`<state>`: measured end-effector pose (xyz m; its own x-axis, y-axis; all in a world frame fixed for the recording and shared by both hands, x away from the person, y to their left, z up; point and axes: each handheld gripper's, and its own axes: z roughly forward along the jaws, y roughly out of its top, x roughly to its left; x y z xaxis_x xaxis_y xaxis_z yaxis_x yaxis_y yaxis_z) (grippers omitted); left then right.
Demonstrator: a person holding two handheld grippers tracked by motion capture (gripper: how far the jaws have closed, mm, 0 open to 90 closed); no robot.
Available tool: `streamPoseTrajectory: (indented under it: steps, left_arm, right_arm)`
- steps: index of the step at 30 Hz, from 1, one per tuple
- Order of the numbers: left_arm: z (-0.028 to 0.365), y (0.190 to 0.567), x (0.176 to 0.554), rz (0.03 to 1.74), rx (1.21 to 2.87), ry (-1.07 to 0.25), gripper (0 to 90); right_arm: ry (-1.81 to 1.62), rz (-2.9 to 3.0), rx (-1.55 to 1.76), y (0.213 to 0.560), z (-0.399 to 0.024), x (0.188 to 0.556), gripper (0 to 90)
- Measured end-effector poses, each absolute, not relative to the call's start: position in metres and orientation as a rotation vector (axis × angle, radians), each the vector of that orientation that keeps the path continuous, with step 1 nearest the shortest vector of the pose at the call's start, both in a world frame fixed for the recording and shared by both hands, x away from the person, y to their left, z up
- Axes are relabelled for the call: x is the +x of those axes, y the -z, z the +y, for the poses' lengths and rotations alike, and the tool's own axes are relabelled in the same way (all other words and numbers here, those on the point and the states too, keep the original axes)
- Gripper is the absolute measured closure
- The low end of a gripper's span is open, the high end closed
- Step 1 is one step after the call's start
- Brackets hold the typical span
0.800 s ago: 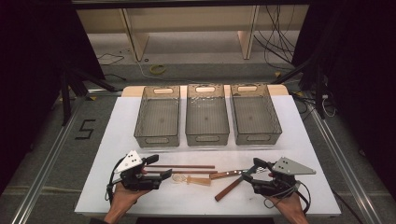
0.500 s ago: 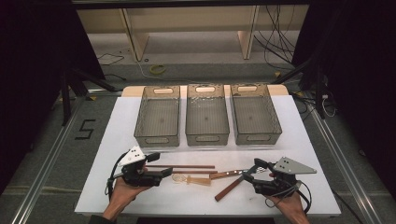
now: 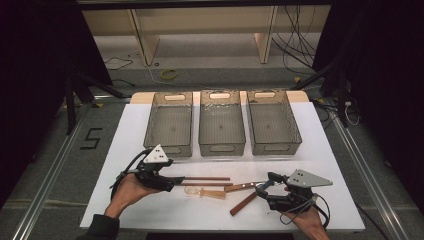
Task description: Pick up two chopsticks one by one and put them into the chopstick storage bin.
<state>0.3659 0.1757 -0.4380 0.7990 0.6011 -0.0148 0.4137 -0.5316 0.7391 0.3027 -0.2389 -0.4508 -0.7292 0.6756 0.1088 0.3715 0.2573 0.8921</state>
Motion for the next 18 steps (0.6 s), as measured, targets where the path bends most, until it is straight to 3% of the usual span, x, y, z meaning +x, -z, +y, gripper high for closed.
streamPoseTrajectory:
  steps: [5,18]
  left_arm:
    - [0.168,0.439,0.379,0.717,2.343,-0.283,28.0]
    - [0.145,0.453,0.408,0.577,2.561,-0.233,44.2]
  right_arm:
    - [-1.457,2.257,0.961,0.451,-0.238,0.303,31.4]
    - [-1.445,2.291,0.944,0.452,-0.236,0.303,31.7]
